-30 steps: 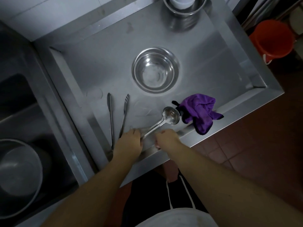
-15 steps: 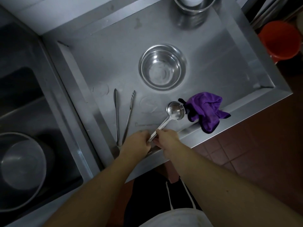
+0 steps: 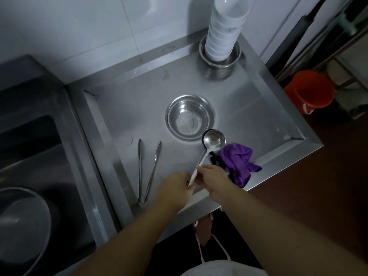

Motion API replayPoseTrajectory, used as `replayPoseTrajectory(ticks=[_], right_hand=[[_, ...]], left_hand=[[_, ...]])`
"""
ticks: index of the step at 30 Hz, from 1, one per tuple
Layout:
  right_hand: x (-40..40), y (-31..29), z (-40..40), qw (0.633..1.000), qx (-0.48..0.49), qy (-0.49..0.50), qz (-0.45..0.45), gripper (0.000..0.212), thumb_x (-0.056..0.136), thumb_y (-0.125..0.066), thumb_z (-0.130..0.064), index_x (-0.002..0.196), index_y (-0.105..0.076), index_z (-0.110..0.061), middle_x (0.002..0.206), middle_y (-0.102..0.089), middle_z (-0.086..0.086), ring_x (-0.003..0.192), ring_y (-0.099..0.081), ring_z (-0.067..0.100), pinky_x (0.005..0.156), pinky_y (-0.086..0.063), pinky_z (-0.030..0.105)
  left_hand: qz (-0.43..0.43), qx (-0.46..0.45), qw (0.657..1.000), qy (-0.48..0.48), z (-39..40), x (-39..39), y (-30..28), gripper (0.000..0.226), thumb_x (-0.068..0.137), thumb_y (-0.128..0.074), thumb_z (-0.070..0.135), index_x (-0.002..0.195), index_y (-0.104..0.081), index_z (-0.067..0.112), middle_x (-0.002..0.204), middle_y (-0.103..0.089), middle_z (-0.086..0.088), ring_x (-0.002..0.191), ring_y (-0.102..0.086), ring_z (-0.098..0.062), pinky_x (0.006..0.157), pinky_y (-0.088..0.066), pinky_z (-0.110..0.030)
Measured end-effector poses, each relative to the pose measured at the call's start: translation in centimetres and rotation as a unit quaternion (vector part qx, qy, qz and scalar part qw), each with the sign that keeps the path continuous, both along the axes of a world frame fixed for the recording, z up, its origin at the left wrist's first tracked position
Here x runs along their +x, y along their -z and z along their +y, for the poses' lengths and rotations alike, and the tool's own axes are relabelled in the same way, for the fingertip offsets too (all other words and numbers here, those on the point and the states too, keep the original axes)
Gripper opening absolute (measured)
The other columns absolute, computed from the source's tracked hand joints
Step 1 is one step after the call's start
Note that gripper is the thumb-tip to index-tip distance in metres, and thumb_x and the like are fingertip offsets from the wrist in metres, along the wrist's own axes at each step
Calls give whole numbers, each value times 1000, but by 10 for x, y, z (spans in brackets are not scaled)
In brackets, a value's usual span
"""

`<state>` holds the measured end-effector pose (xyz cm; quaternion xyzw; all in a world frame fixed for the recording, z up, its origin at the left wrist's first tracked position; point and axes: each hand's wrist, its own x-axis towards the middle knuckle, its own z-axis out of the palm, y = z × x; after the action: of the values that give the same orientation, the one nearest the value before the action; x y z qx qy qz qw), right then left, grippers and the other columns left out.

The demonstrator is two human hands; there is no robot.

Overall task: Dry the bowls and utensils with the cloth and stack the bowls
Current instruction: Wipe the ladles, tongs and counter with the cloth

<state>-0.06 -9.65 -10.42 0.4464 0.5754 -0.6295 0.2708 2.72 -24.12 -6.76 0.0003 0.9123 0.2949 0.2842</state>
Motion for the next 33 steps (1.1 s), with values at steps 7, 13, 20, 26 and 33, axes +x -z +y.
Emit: replayPoseTrajectory(ticks=[7,13,20,26,33], right_hand=[[-44,-22,63,998,13,-42,35,17,101,-64,-7,91,-77,-3,97,-79,21,90,-78,34,83,-65,41],[-82,-20,130,996,17,-79,37,23,102,-58,-1,90,-78,2,92,-79,23,84,-79,34,76,-64,37],[-134,-7,200,983,37,-175,33,25,105,-56,-7,97,-75,7,87,-75,26,74,-71,26,76,-62,37],[-175,6,248,974,40,-221,17,22,105,-56,-7,97,-74,3,81,-71,17,59,-66,16,50,-50,21],[-211,27,264,965,43,-259,20,25,103,-57,-5,86,-75,-8,90,-76,20,74,-73,25,66,-61,33]], left_hand=[[-21,54,997,-53,58,-39,-28,11,93,-67,35,97,-70,25,88,-72,5,81,-67,-15,70,-51,-32],[-40,51,996,-58,122,-76,-28,12,97,-62,27,96,-69,18,88,-71,3,85,-67,-19,71,-50,-32],[-59,42,989,-133,205,-120,-11,14,96,-64,25,101,-73,15,95,-73,-2,88,-67,-21,82,-56,-37],[-78,71,977,-186,254,-147,17,9,95,-68,27,90,-72,20,81,-70,6,73,-63,-7,69,-52,-26],[-85,75,965,-236,281,-171,44,11,95,-67,29,102,-74,25,96,-75,9,87,-68,-10,81,-54,-31]])
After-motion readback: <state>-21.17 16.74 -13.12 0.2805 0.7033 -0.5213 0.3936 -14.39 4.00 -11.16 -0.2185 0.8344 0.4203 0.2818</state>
